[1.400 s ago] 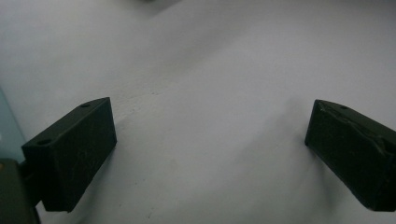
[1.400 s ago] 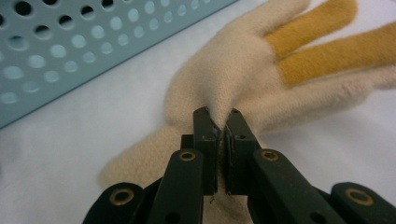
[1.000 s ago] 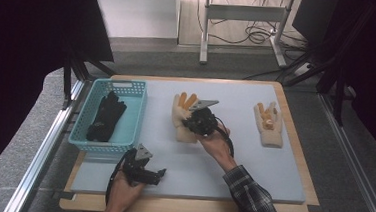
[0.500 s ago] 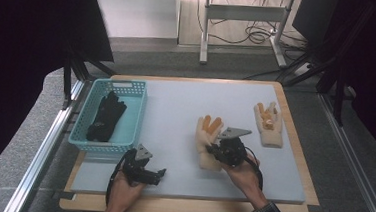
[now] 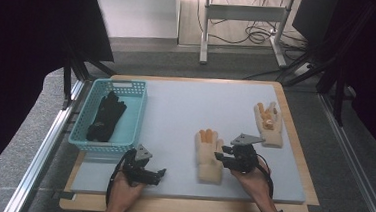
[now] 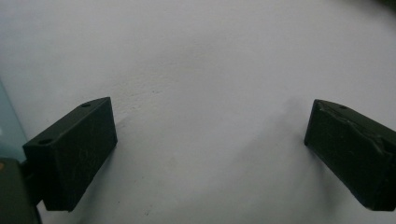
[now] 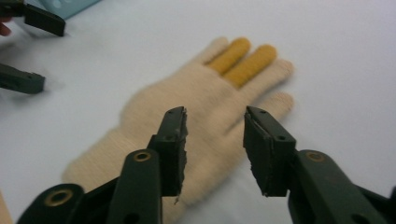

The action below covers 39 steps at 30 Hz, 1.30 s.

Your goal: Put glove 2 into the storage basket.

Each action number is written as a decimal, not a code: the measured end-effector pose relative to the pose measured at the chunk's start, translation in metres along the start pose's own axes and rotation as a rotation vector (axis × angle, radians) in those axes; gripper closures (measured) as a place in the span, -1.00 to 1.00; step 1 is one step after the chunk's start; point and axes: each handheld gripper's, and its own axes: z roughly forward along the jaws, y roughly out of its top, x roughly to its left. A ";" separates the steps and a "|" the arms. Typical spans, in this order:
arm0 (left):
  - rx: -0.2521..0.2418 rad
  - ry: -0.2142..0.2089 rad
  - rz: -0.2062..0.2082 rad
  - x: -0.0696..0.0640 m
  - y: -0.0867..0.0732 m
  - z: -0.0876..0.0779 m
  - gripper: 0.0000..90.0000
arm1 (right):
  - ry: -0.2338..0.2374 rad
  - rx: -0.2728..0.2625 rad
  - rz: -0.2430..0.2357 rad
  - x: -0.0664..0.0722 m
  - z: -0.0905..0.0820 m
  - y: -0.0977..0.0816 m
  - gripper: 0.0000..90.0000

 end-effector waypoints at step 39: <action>-0.001 -0.001 -0.006 0.000 0.000 0.000 -0.94 | -0.377 -0.043 0.158 -0.174 -0.024 -0.014 0.00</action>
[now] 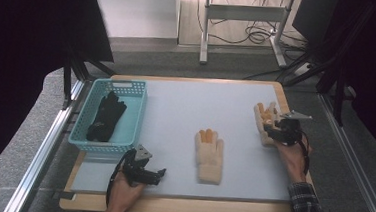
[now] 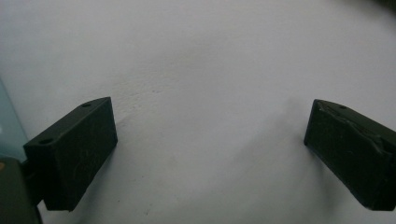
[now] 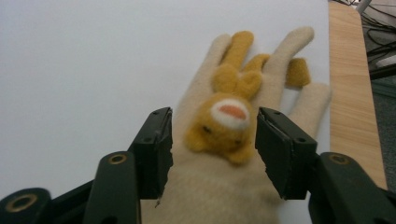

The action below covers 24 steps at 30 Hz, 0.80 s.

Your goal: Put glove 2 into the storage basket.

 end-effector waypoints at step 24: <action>0.000 0.002 0.000 0.000 0.000 0.000 -0.94 | 0.022 -0.029 0.037 0.016 -0.019 0.008 0.39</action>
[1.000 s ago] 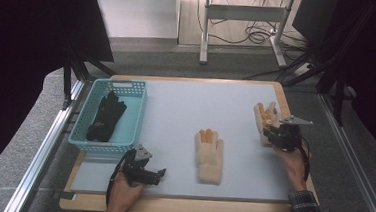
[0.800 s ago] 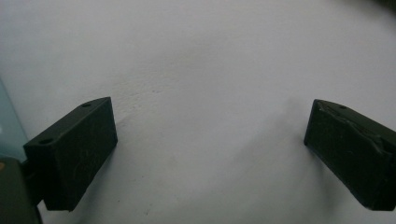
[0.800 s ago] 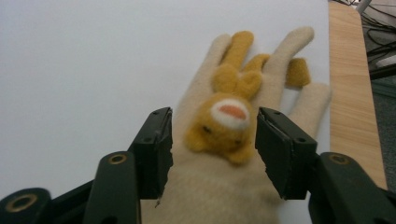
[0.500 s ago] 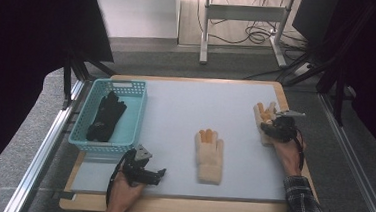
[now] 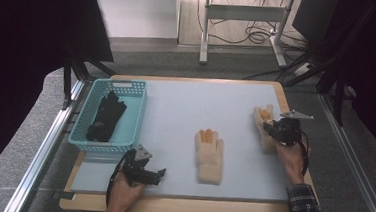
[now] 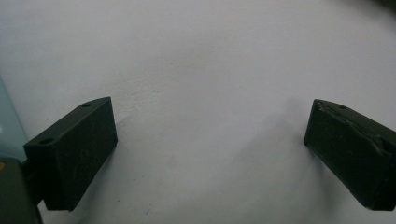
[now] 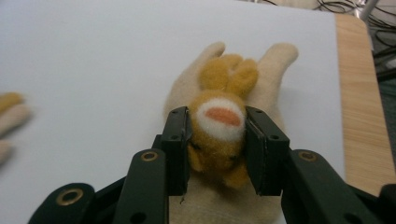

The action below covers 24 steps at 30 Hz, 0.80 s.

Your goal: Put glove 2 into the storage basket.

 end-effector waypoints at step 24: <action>-0.005 0.001 -0.002 0.000 0.000 0.000 -0.93 | 0.275 0.021 -0.165 0.160 -0.046 0.006 0.37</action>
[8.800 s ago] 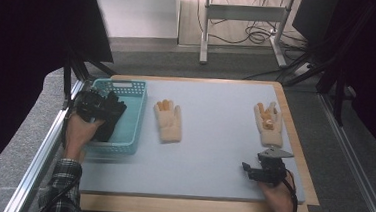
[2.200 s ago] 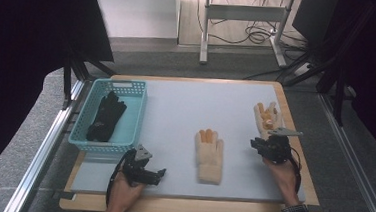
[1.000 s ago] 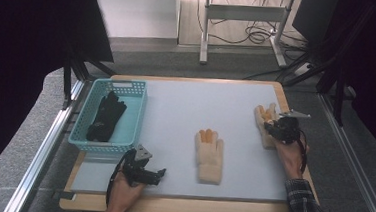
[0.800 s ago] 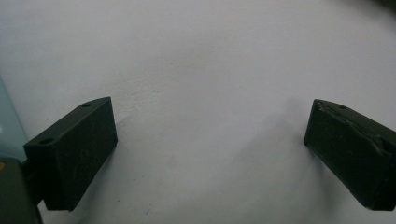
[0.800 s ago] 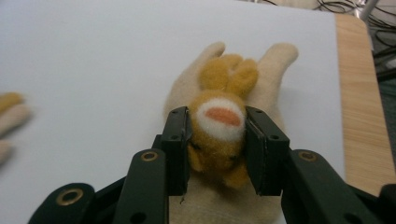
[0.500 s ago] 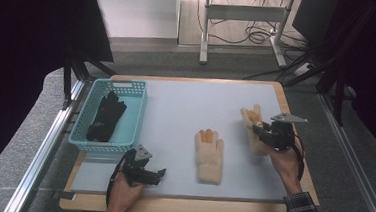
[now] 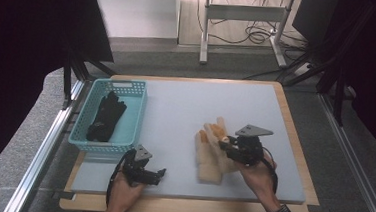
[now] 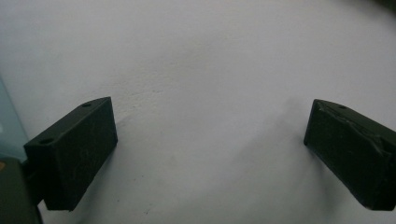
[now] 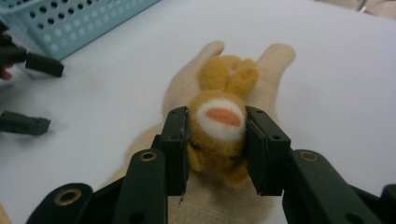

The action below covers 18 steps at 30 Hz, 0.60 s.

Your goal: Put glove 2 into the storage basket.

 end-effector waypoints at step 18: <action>0.003 0.001 0.003 0.000 0.000 0.000 -0.93 | 0.238 0.060 -0.218 -0.017 0.024 -0.018 0.10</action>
